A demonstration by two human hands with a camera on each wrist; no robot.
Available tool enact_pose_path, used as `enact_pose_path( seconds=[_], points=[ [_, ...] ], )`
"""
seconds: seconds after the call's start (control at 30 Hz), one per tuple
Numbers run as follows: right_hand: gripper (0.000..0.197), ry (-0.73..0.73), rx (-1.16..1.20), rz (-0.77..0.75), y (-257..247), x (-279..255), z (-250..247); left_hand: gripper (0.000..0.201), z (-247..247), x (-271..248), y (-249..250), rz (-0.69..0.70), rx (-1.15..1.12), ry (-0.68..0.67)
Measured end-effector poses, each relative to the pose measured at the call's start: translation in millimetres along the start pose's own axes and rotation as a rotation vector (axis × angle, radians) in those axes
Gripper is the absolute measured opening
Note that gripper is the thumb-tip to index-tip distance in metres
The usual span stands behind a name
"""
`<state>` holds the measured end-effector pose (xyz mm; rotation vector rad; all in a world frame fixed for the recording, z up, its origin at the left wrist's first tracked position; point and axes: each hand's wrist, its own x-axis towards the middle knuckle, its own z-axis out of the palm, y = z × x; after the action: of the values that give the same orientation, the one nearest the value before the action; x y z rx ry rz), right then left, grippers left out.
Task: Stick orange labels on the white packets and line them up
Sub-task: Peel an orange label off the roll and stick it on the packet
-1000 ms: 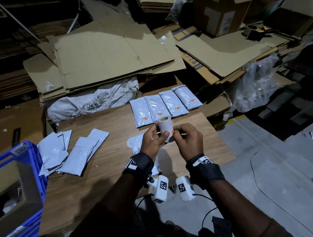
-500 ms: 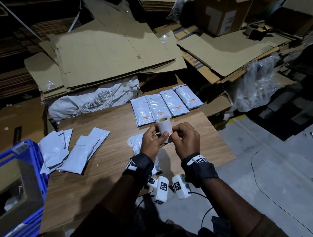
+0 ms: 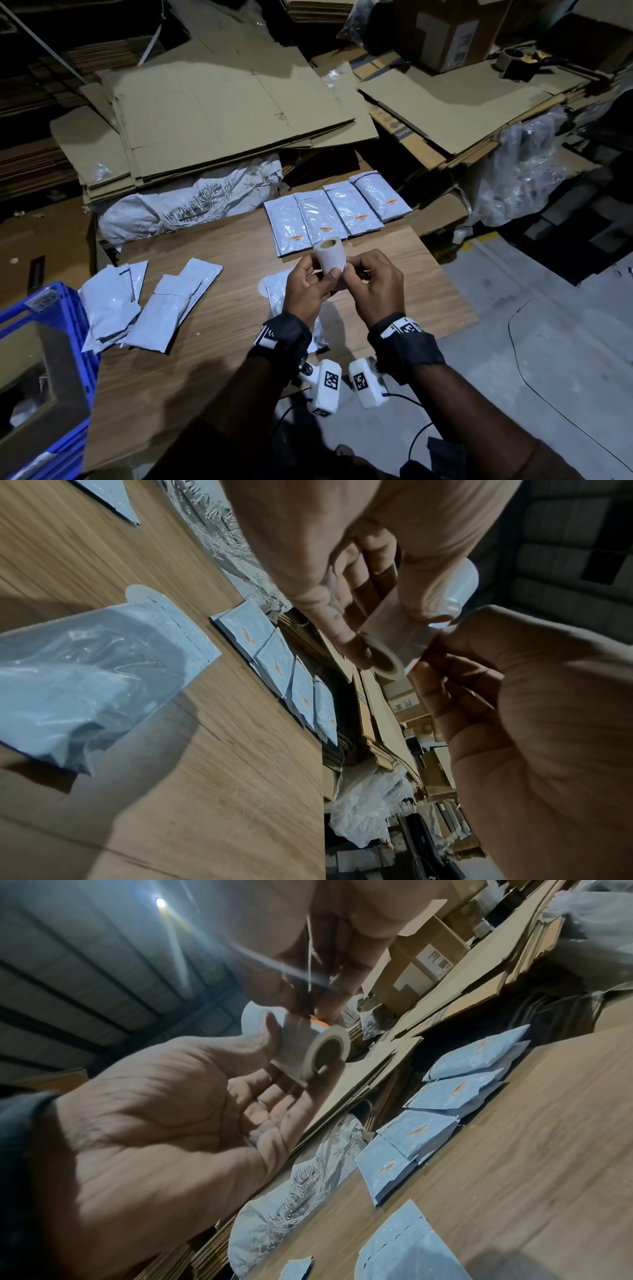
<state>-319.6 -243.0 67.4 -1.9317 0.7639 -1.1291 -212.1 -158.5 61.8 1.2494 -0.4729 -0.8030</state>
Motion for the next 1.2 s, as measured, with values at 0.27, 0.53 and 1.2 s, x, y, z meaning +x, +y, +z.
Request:
enact_pose_path(
  seconds=[0.27, 0.53, 1.2],
  points=[
    [0.015, -0.001, -0.001, 0.003, 3.5, 2.8, 3.7, 0.029, 0.3, -0.5, -0.2, -0.010, 0.004, 0.004],
    [0.007, -0.029, 0.088, 0.041, 3.7, -1.5, -3.1, 0.039, -2.1, 0.3, 1.5, -0.013, -0.012, -0.019],
    [0.011, -0.032, 0.115, 0.086, 2.4, -7.9, -4.8, 0.039, -5.8, -1.9, -4.0, -0.009, -0.018, 0.002]
  ],
)
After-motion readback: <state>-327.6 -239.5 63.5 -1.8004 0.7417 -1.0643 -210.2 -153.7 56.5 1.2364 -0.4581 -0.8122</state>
